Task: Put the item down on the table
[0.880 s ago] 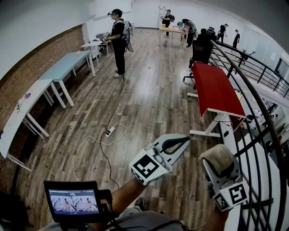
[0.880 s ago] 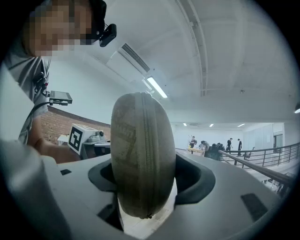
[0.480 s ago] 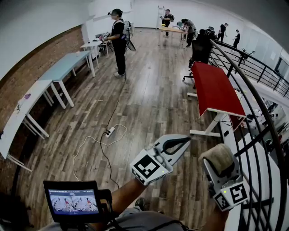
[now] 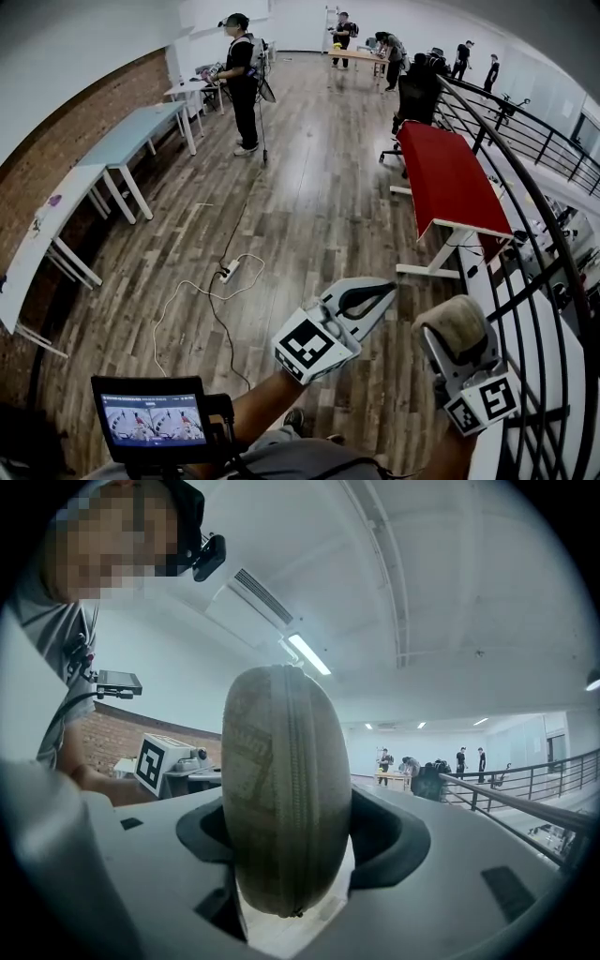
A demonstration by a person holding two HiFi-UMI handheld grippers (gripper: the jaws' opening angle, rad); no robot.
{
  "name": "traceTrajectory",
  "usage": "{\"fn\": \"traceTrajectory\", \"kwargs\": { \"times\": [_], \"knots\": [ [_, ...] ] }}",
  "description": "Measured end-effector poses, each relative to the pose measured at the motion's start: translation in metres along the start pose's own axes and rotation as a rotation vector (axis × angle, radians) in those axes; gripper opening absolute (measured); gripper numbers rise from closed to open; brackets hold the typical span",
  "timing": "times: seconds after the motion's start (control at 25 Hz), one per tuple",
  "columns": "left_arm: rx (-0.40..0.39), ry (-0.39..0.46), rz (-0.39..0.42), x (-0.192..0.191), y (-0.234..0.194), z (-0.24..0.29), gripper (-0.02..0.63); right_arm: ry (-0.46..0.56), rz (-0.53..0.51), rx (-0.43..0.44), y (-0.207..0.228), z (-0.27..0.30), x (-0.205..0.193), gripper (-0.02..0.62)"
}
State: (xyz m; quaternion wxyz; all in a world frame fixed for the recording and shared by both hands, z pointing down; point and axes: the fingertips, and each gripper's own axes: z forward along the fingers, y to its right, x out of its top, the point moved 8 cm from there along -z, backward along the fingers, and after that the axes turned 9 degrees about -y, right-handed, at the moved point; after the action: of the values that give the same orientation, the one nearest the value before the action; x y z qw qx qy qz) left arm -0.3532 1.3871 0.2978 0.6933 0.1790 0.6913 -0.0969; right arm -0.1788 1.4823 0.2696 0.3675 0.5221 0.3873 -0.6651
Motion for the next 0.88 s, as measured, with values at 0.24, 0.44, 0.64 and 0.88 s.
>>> {"fn": "traceTrajectory", "kwargs": {
  "times": [0.24, 0.44, 0.64, 0.88],
  "knots": [
    [0.000, 0.000, -0.005, -0.013, -0.026, -0.006, 0.002, -0.006, -0.012, 0.001, -0.008, 0.031, -0.001, 0.290],
    [0.017, 0.011, 0.003, -0.015, -0.055, -0.015, 0.002, 0.008, -0.021, -0.011, -0.016, 0.057, 0.008, 0.290],
    [0.019, 0.014, 0.001, -0.021, -0.072, -0.013, 0.002, 0.006, -0.028, -0.007, -0.017, 0.076, 0.009, 0.290],
    [0.041, 0.016, -0.011, -0.025, -0.108, 0.000, 0.002, -0.007, -0.033, 0.001, 0.003, 0.111, 0.013, 0.290]
  ]
}}
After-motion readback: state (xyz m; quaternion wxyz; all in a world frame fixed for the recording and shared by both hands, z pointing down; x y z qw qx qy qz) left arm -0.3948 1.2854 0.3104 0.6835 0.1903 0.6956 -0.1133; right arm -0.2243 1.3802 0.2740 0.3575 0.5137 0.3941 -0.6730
